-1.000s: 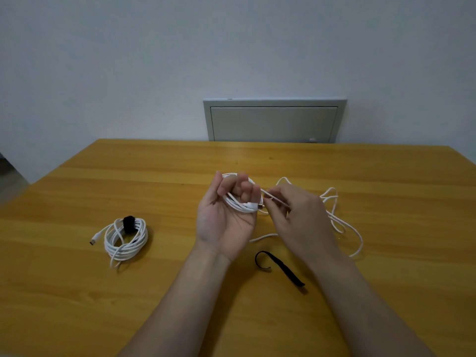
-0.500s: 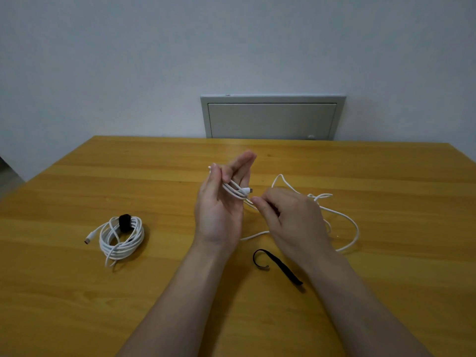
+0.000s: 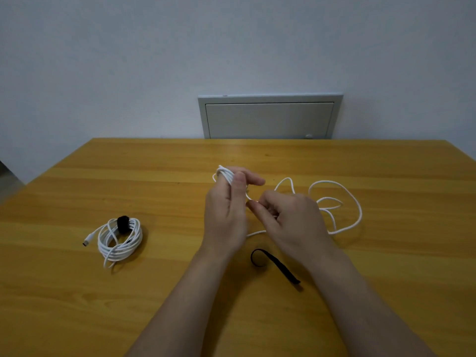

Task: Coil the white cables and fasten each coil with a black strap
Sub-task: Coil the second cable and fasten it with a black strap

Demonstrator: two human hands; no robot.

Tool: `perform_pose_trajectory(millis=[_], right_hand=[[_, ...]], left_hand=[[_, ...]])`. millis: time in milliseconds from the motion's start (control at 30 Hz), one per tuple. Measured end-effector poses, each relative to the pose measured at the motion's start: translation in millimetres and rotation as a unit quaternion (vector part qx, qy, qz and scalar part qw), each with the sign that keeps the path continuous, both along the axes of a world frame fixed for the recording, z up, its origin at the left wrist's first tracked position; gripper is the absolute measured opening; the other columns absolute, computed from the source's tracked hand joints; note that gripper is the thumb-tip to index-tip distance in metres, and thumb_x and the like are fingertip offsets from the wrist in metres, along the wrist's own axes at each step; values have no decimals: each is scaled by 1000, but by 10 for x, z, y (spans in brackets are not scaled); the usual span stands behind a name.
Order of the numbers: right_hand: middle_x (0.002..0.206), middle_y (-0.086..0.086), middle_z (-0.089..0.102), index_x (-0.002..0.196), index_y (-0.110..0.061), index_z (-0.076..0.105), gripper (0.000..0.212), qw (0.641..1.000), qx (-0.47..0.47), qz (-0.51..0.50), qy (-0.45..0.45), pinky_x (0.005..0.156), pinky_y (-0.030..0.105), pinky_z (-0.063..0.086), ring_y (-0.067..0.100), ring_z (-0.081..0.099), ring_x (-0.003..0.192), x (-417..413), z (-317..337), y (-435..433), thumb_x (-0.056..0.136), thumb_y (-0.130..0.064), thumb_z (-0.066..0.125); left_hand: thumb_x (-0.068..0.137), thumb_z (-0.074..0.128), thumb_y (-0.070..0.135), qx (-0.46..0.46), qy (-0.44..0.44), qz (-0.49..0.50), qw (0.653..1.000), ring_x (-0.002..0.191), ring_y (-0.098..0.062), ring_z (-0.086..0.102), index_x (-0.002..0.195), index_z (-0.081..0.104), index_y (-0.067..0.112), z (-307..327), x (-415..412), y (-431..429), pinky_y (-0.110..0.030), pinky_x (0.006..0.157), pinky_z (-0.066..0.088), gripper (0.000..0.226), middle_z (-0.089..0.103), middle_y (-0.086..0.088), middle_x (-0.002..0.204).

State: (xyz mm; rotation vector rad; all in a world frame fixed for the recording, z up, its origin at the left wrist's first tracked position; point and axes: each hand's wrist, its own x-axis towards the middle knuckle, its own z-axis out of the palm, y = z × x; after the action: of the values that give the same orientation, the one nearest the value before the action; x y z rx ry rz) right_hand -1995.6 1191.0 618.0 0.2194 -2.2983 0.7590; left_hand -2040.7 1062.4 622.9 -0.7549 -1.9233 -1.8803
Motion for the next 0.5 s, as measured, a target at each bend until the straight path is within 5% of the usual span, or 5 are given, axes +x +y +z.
perform_pose_trajectory(millis=[167,267,500], right_hand=[[61,-9,57,73,-25,57,11,1000,15,15,-17,53,37,47,18,57,60,53,31,45,81,-33,60],[65,-14,48,73,-24,56,17,1000,11,24,5,53,38,43,11,48,62,32,29,79,87,-25,66],[53,-11,46,73,-24,59,20,999,10,35,5,47,33,34,11,35,52,-2,26,155,90,-21,69]], left_hand=[[108,40,28,-167,90,54,980,87,-14,64,102,63,15,-54,-62,-13,-37,74,52,28,66,5,98],[108,36,35,-209,103,70,970,80,-20,59,91,60,13,-63,-84,-12,-42,68,48,37,64,3,92],[101,34,53,-308,123,92,939,56,-18,33,65,32,21,51,27,-7,-34,55,17,48,34,7,55]])
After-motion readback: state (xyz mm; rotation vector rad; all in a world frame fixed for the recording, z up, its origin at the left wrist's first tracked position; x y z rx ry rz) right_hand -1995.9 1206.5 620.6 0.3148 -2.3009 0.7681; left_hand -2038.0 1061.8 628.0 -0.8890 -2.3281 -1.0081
